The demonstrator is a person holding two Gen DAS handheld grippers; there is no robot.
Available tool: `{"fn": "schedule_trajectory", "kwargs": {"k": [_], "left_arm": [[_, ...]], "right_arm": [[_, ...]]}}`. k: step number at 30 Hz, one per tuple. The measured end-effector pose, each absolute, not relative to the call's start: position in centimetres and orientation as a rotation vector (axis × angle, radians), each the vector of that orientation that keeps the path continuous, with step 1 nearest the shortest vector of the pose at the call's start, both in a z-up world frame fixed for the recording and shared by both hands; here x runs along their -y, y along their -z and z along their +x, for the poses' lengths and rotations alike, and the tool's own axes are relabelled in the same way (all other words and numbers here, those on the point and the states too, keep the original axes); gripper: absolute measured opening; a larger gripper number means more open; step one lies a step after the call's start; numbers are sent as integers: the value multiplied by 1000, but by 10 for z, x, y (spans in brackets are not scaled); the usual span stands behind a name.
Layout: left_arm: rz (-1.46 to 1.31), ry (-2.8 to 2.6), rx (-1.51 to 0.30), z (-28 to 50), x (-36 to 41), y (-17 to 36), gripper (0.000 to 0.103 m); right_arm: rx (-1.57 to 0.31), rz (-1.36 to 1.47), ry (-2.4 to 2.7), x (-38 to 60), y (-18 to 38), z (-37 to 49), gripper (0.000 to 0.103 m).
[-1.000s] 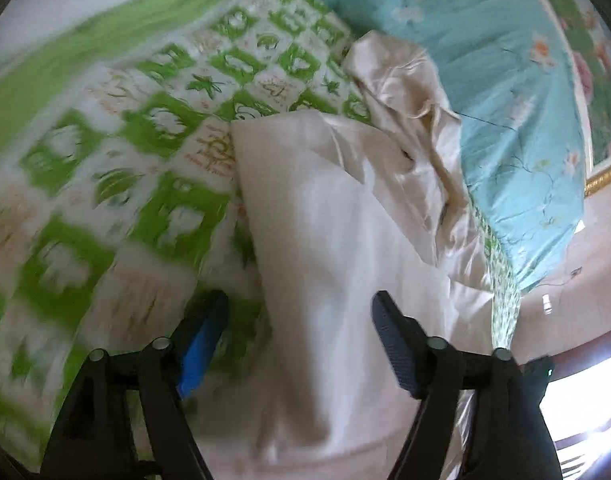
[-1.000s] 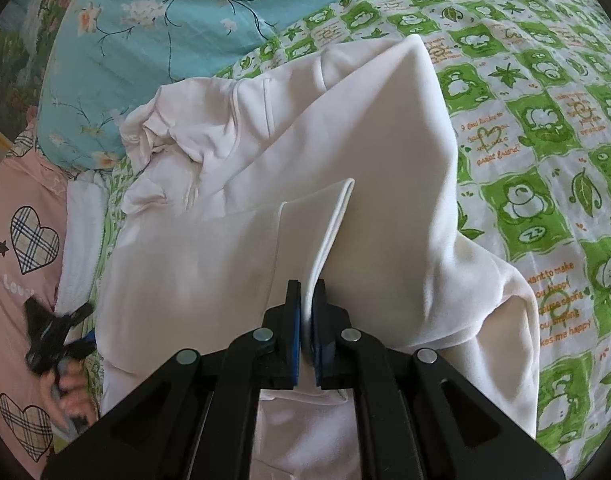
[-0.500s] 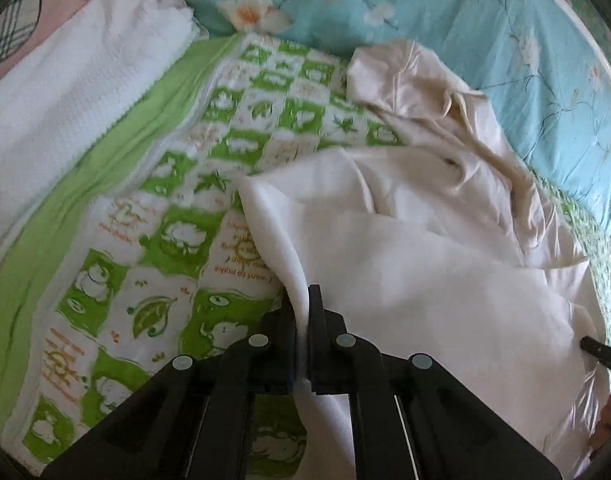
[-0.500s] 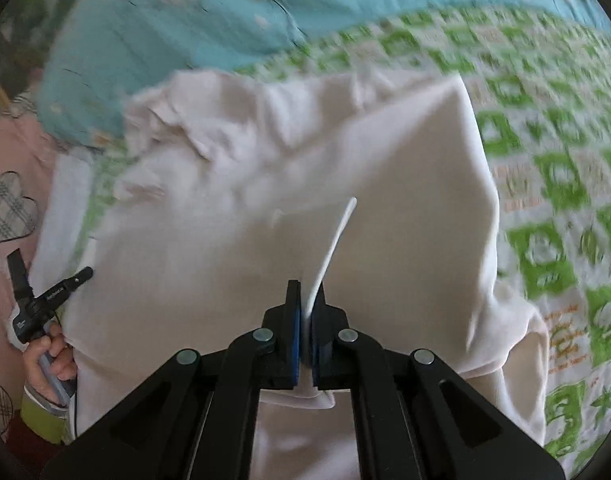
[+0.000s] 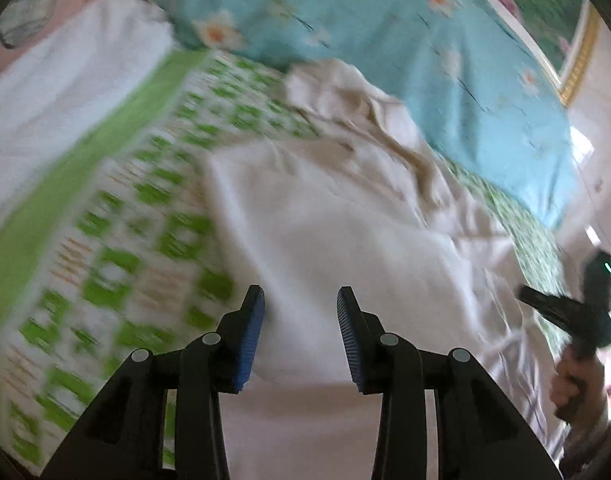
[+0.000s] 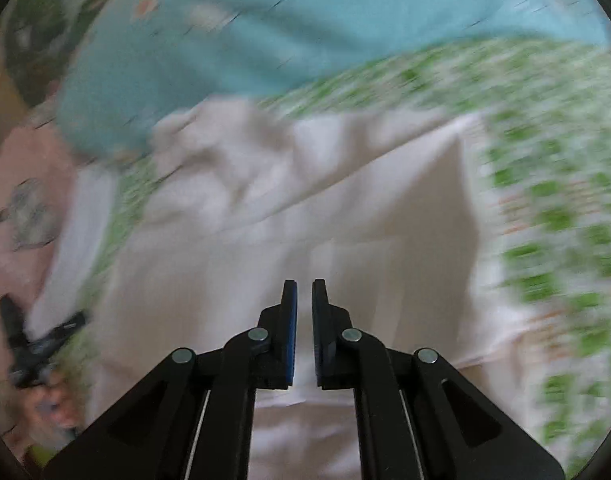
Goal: Fold large clothes
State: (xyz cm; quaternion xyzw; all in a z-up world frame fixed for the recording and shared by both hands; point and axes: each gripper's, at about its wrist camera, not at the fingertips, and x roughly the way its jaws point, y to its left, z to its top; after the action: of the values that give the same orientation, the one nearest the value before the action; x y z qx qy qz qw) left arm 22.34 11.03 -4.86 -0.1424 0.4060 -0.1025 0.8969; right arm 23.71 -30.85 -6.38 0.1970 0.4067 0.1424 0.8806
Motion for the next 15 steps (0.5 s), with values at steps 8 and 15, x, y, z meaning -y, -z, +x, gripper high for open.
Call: {"fn": "schedule_trajectory", "kwargs": {"k": [8, 15], "left_arm": [[-291, 176, -938, 232, -109, 90, 23], [-315, 188, -947, 234, -101, 69, 41]], "right_arm": [[-974, 468, -258, 326, 112, 249, 4], [-960, 454, -244, 327, 97, 247, 9]]}}
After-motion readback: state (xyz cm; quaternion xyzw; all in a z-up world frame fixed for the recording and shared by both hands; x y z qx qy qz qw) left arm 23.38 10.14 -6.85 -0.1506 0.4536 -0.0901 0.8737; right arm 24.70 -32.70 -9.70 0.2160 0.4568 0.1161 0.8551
